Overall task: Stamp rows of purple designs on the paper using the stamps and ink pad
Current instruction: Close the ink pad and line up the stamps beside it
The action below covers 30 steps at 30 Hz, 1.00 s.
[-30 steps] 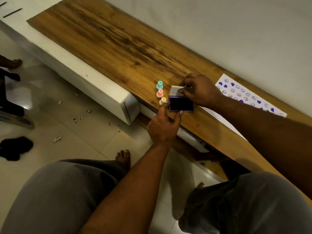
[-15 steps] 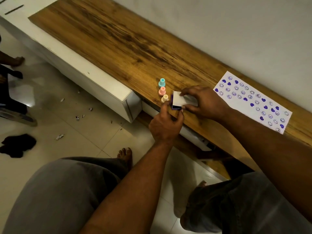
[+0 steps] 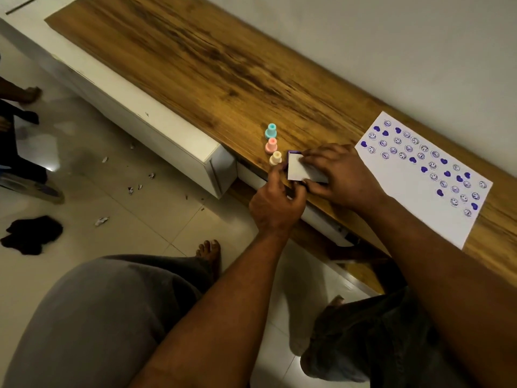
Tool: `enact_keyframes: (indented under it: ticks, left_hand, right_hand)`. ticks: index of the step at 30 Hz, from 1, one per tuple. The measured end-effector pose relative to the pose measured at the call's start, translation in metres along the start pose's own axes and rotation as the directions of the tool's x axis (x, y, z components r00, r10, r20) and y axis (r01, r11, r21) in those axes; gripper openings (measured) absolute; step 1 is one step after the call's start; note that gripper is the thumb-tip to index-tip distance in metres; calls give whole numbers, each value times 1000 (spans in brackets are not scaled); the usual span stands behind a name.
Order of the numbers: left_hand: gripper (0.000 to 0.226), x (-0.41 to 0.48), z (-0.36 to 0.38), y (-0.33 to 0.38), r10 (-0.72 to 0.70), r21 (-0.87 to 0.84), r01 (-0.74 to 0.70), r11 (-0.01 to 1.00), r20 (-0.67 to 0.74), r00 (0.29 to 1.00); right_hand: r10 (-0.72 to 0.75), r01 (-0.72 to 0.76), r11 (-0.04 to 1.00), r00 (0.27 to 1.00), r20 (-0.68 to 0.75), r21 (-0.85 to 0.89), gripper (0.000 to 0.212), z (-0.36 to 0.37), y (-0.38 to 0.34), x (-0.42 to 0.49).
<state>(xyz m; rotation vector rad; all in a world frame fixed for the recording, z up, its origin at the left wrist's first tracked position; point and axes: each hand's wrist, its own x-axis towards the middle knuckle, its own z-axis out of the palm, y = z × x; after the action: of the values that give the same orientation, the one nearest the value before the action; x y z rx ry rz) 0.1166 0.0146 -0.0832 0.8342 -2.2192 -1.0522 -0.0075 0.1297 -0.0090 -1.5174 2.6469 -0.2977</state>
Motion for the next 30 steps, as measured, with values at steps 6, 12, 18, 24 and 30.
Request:
enact_keyframes:
  ticks: [6,12,18,24,30]
  left_hand:
    - [52,0,0,-1,-4,-30,4,1000,3,1000]
    - [43,3,1,4,-32,-14,31,999,-33,999]
    - [42,3,1,7,-22,-2,22,1000,-53,998]
    - [41,4,3,7,-48,7,49,999,-60,997]
    - [35,4,5,7,-59,8,60,998,-93,994]
  right_hand:
    - [-1,0,1000,1000,27,21,55,2,-1,1]
    - [-2,2,999,1000,12,39,57,0,-1,-1]
    - [163,-148,970,985,-63,193,77,-13,21,-11]
    - [174,-174,967,985,16,186,82,-16,27,-12]
    - [164,-168,968,986,40,184,73,-9,25,-8]
